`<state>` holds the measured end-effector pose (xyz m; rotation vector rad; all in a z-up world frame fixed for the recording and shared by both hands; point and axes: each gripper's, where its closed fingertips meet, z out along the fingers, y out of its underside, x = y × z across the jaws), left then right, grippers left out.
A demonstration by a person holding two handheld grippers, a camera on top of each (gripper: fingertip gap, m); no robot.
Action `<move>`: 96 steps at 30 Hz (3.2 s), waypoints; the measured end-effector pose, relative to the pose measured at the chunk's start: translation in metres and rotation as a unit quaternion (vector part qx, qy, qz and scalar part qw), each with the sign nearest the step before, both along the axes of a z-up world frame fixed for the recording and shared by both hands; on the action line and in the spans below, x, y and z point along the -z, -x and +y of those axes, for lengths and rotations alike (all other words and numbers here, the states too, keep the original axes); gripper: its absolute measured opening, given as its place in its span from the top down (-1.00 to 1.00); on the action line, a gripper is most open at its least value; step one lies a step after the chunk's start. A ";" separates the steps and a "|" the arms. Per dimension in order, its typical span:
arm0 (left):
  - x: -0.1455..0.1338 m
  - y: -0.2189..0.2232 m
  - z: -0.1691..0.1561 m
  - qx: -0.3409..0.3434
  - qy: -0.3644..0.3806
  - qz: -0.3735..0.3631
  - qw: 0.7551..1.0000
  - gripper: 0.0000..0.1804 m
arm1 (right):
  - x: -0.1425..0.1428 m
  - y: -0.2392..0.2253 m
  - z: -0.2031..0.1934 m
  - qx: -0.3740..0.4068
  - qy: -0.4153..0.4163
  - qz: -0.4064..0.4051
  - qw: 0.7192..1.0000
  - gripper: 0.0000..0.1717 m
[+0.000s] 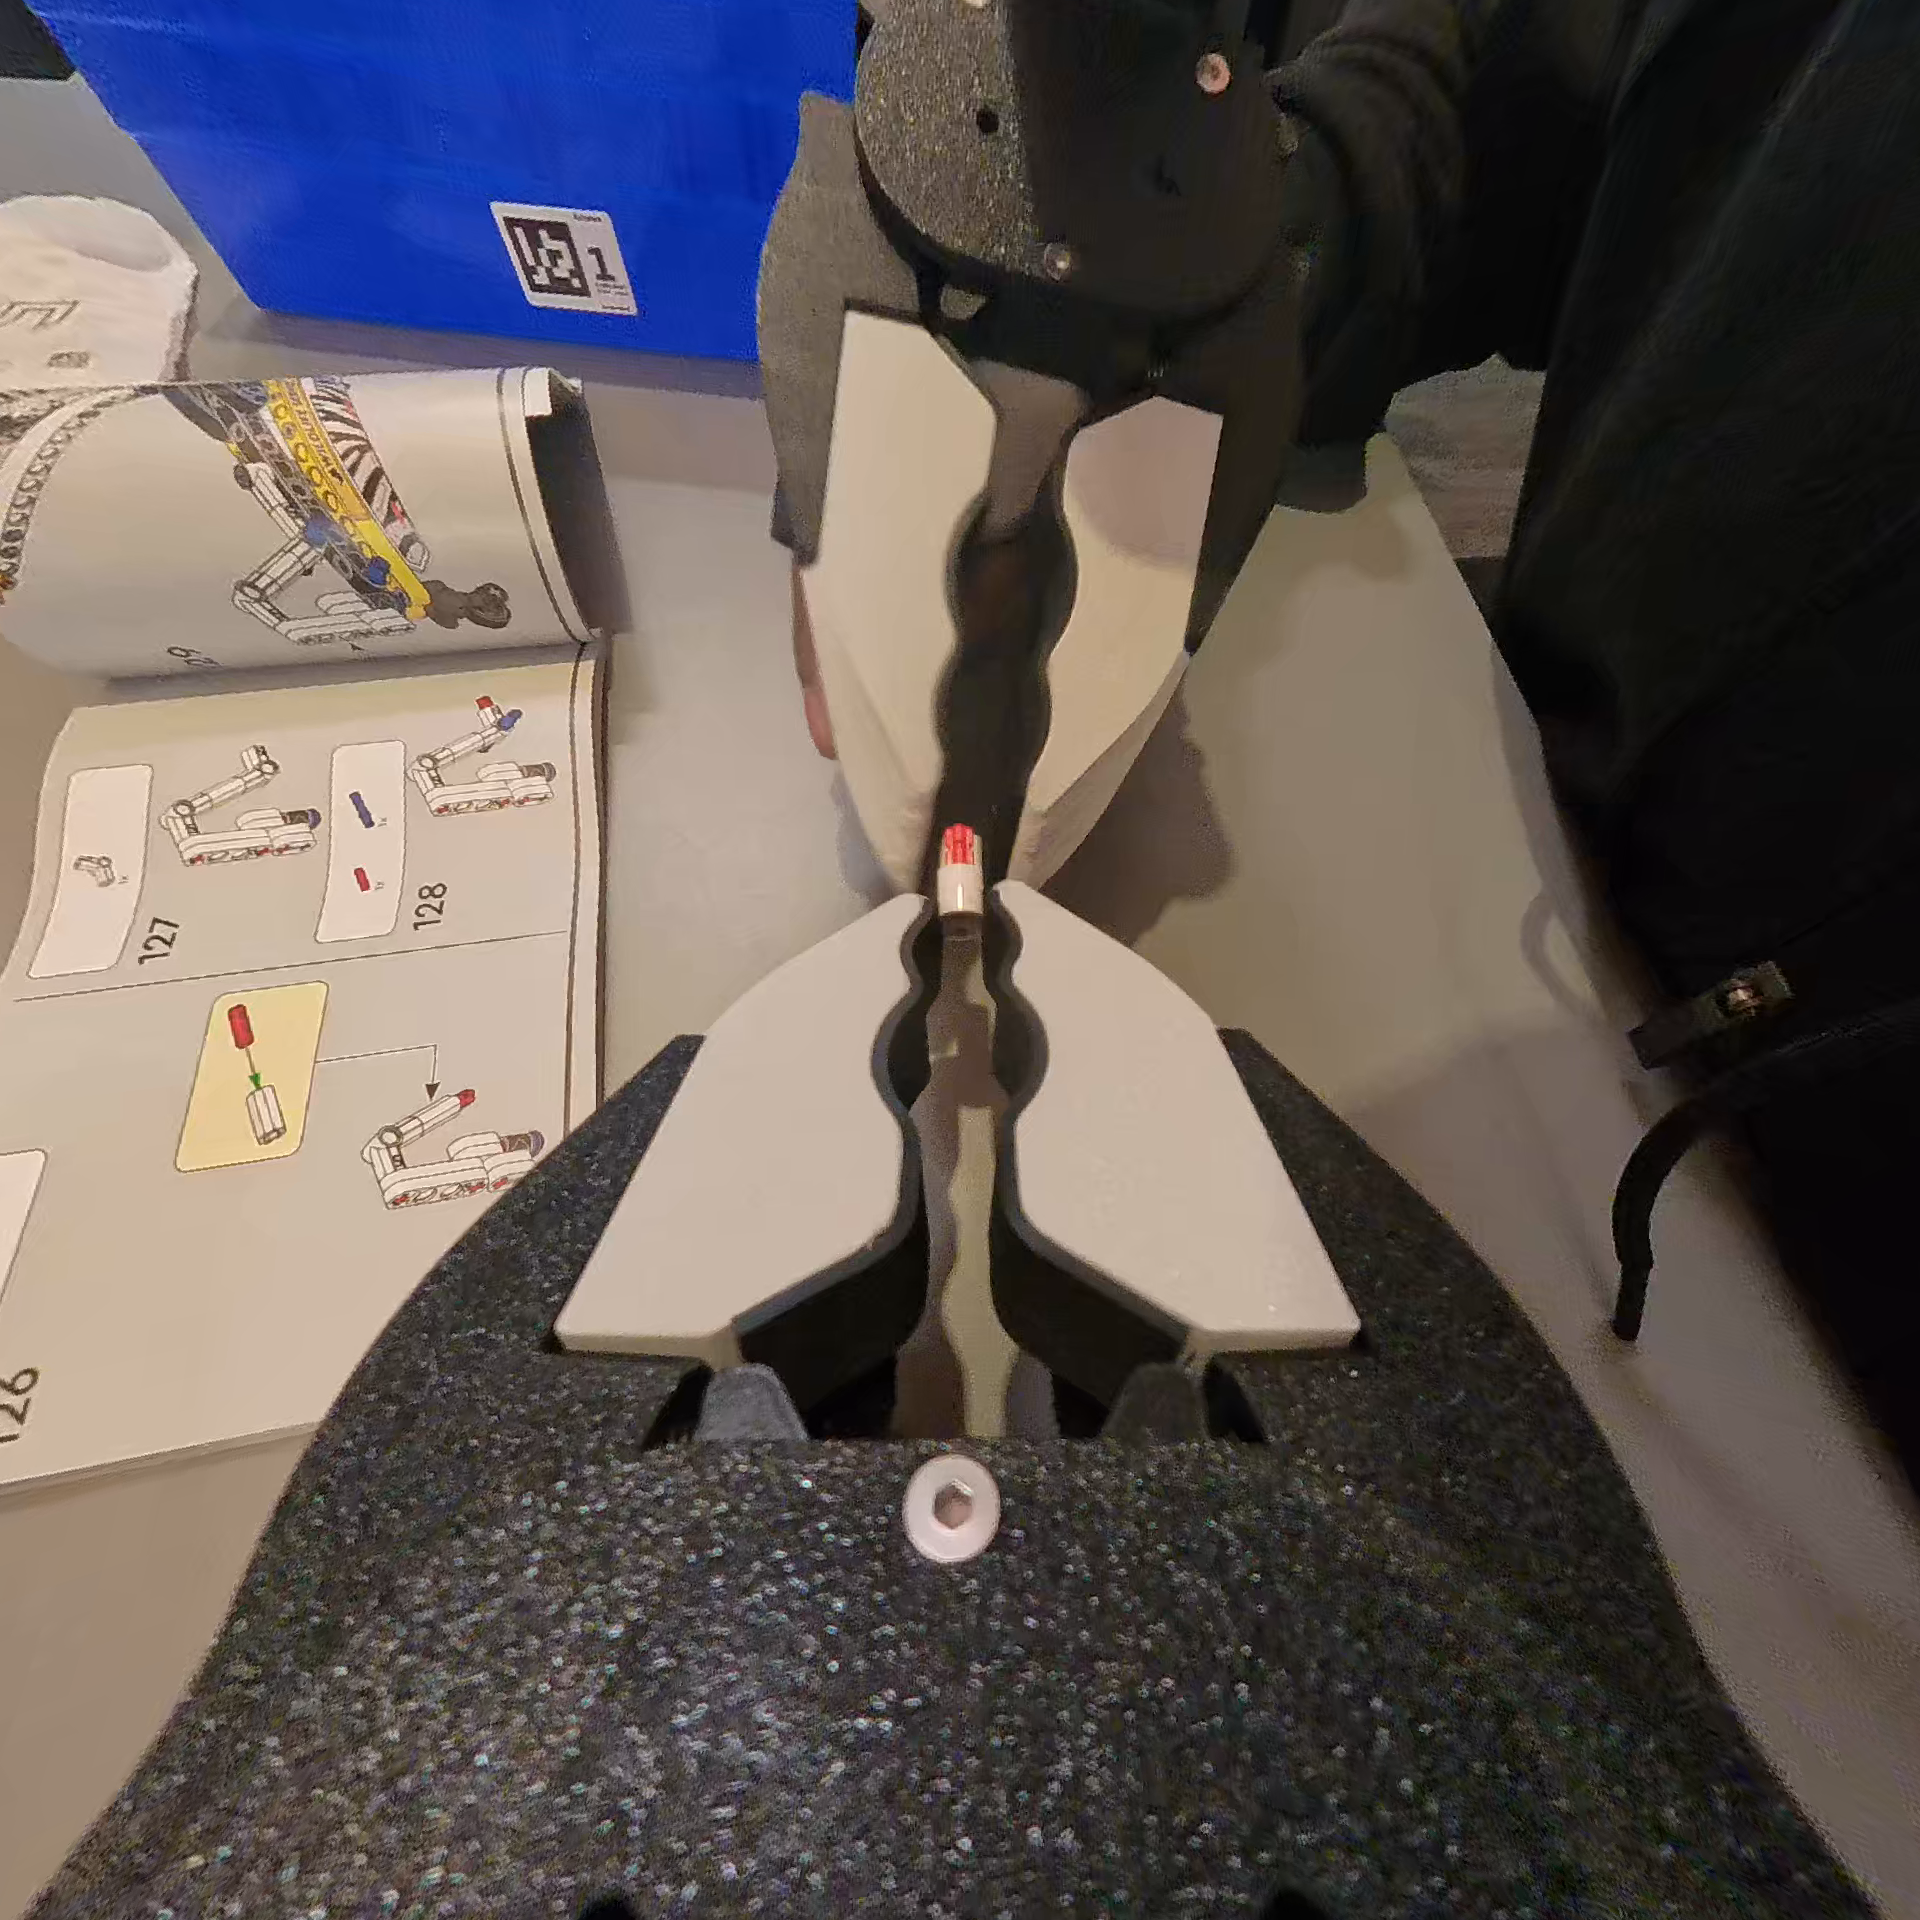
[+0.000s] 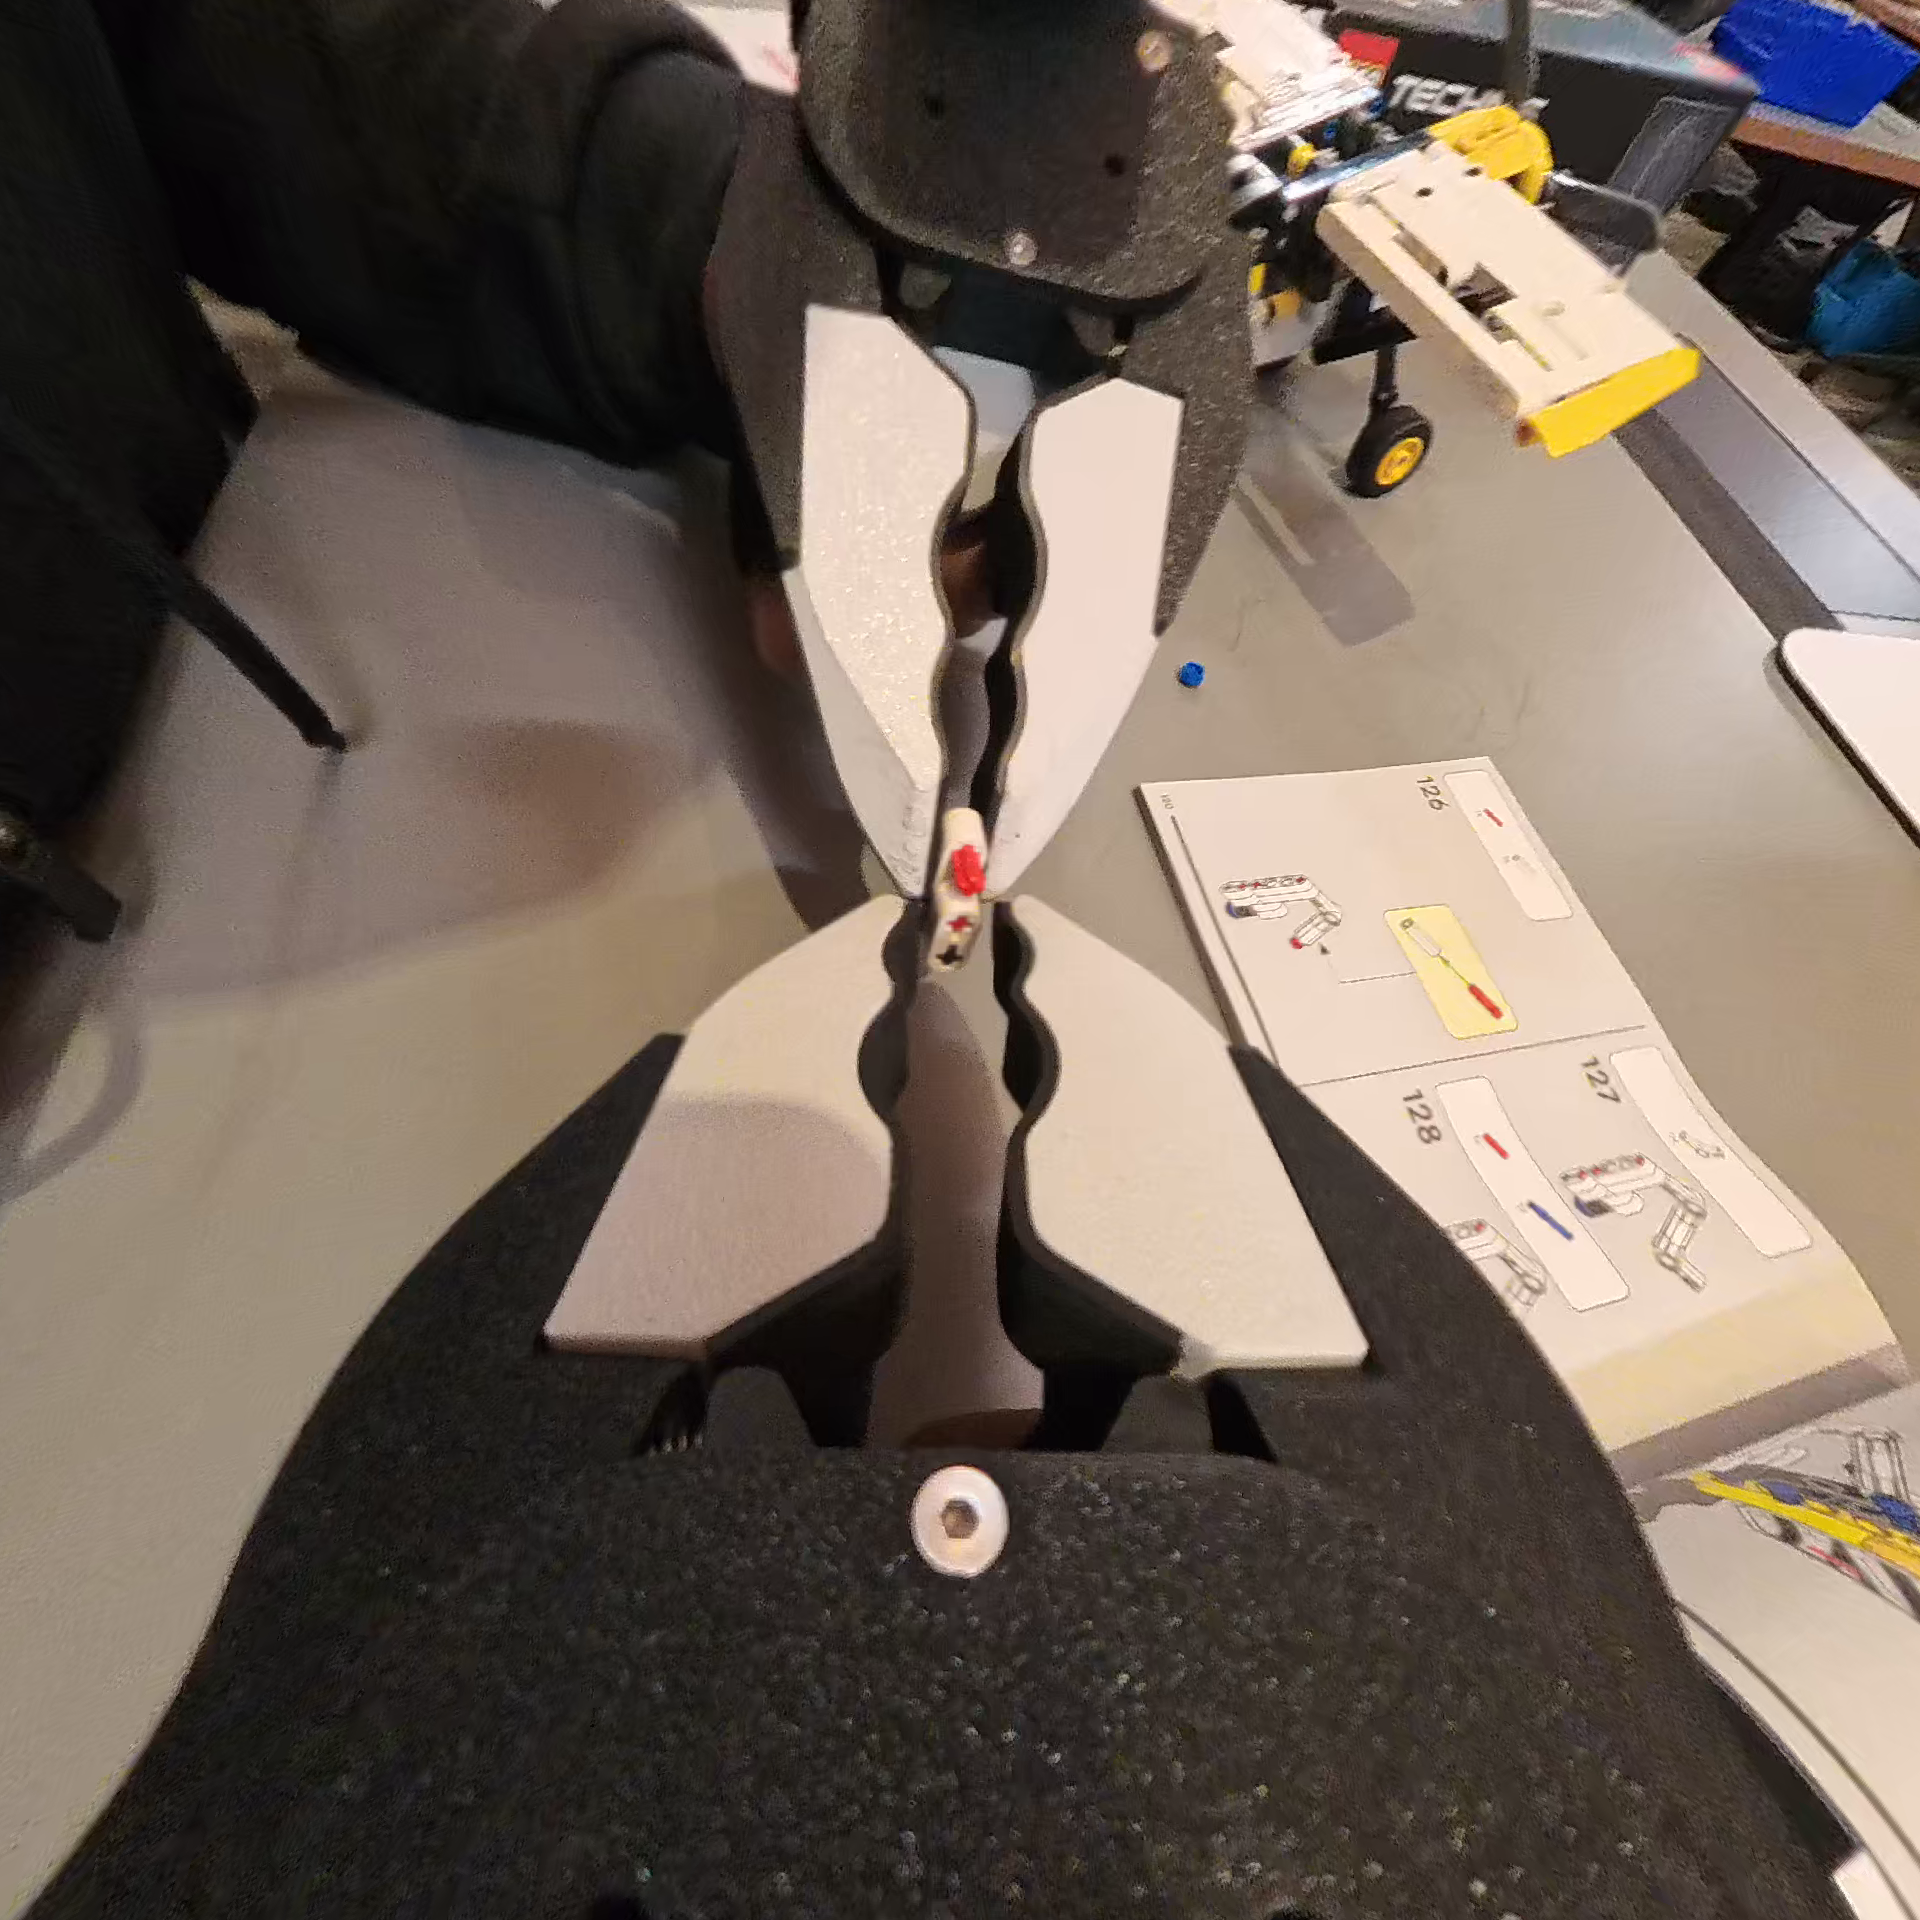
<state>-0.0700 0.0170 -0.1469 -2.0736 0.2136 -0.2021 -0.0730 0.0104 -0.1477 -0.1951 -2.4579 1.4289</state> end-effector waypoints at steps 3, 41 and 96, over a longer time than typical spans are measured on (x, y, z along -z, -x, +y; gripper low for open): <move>0.003 -0.005 0.000 0.012 0.008 0.013 1.000 0.91 | 0.003 -0.005 0.000 -0.020 -0.006 -0.002 1.000 0.90; 0.015 0.003 -0.019 -0.029 -0.001 0.058 0.998 0.91 | 0.029 -0.002 0.010 -0.018 -0.092 -0.001 0.996 0.91; 0.037 0.002 -0.015 -0.071 0.126 0.373 0.916 0.91 | 0.044 0.006 -0.008 0.048 -0.259 0.157 0.952 0.96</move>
